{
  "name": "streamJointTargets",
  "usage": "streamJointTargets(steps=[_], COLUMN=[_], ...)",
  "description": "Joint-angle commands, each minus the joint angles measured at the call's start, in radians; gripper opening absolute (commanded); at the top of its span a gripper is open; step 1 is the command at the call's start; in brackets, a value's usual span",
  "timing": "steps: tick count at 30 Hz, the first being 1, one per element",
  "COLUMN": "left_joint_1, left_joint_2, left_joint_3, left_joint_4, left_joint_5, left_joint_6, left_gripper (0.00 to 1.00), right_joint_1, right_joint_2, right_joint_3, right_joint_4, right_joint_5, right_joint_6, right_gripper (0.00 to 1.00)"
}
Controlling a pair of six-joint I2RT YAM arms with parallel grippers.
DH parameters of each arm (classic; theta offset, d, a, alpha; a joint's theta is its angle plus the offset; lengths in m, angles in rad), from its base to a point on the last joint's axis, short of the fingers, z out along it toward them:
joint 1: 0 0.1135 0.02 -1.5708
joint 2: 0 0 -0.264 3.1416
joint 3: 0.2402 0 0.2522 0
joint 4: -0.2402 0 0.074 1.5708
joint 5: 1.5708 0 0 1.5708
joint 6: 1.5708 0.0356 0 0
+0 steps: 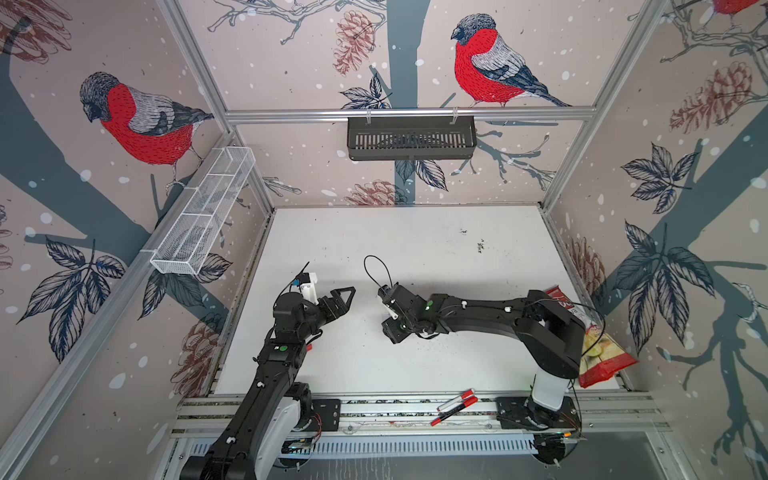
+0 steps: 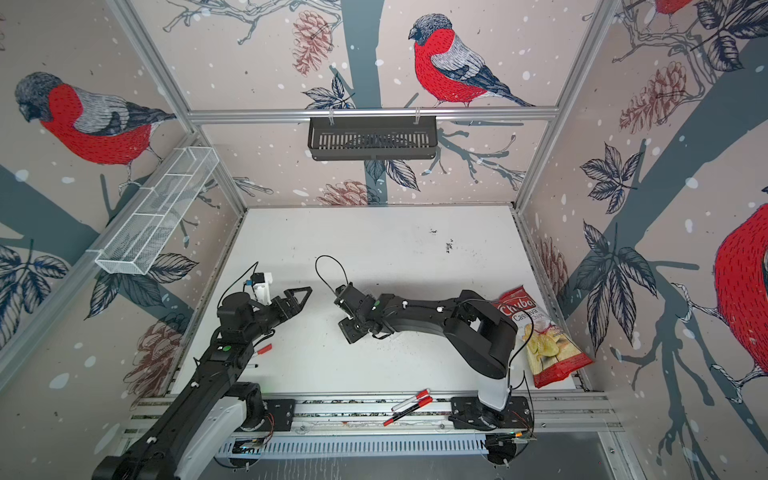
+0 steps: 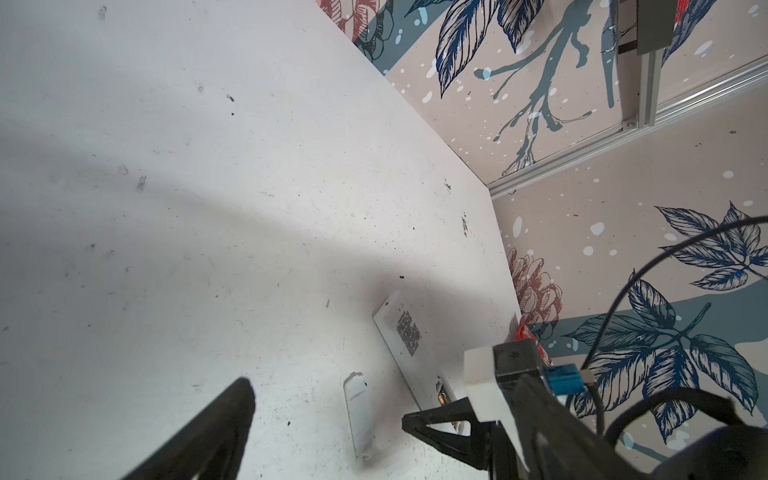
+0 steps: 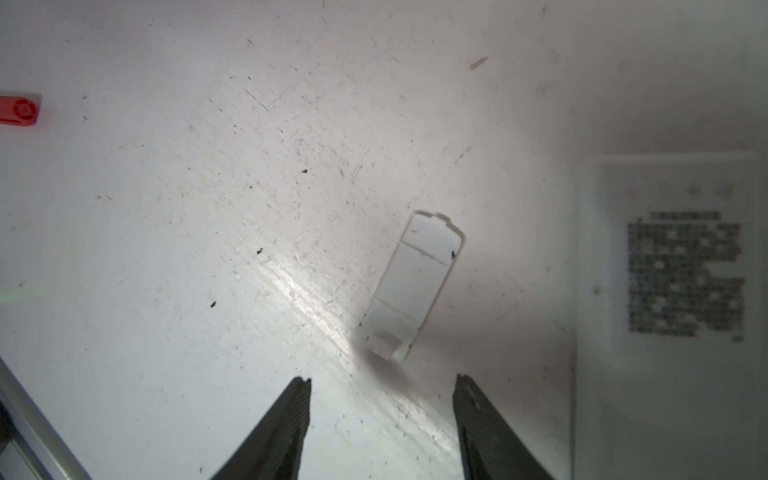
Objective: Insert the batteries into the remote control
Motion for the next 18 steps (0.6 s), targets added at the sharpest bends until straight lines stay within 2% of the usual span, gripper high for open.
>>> streamJointTargets(steps=[1,9,18], left_joint_1=[0.002,0.007,0.017], left_joint_2=[-0.007,-0.007,-0.004], left_joint_3=[0.004,-0.006,-0.007], left_joint_4=[-0.003,0.019,0.038], left_joint_5=[-0.012,-0.008,0.005], left_joint_6=[0.018,0.008,0.001], left_gripper=[0.97,0.97,0.97], right_joint_1=[0.004,0.005,0.008], right_joint_2=[0.023,0.079,0.093], right_joint_3=[0.016,0.057,0.049], right_joint_4=[0.029,0.029,0.012], right_joint_5=[-0.002,0.003,0.025], right_joint_6=[0.046,0.042,0.049], right_gripper=[0.56,0.52,0.42])
